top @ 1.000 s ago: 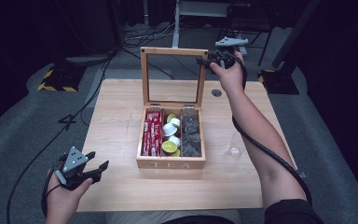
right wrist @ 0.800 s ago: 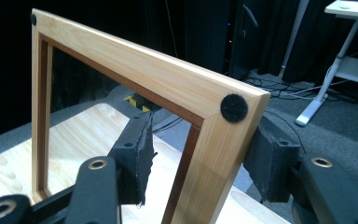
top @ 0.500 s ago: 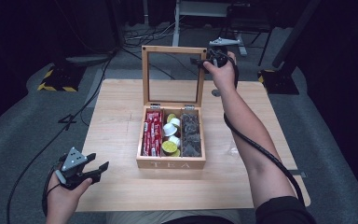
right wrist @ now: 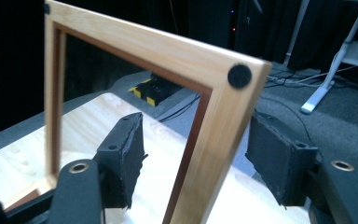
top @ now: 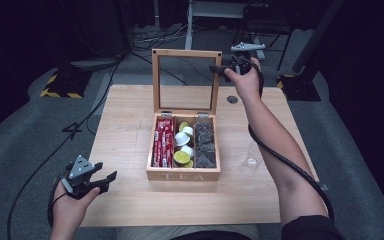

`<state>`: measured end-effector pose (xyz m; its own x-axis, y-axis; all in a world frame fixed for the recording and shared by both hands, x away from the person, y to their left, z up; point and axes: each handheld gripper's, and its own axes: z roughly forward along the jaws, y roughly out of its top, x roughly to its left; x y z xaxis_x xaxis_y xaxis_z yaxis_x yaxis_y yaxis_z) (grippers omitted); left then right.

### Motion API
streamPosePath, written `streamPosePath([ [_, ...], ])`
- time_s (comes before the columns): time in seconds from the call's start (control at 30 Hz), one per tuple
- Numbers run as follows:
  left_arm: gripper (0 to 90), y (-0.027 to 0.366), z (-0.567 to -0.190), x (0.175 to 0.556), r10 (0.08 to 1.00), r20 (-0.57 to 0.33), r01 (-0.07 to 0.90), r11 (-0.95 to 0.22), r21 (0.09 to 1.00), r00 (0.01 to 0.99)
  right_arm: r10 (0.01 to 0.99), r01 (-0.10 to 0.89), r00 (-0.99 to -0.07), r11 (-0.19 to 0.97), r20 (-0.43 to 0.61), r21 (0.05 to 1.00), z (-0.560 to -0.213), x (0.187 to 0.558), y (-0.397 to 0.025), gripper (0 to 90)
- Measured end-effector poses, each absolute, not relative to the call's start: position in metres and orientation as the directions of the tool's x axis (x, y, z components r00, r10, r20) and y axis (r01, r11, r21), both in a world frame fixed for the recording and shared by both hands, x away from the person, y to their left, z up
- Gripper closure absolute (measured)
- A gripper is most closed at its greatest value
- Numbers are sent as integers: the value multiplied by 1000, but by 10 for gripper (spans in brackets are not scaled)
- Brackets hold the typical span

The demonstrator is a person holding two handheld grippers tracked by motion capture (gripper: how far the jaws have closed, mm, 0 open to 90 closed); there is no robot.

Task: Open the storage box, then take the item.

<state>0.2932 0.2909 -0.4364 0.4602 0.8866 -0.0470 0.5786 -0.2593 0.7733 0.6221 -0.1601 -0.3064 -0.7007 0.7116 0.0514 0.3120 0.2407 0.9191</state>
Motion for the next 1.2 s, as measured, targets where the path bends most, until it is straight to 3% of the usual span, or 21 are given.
streamPosePath([
  [0.1,373,285,-434,289,875,-58,573,-263,776,481,672,320,-736,242,80,916,-302,608,-167,422],
  [0.67,345,283,-468,332,874,-110,638,-254,727,474,573,314,-814,304,91,899,-295,511,-176,389],
  [0.9,333,274,-474,343,863,-87,643,-300,705,498,513,343,-847,325,140,881,-312,485,-169,370],
  [1.2,327,268,-484,357,857,-84,656,-322,683,508,529,394,-833,357,164,847,-346,464,-166,370],
])
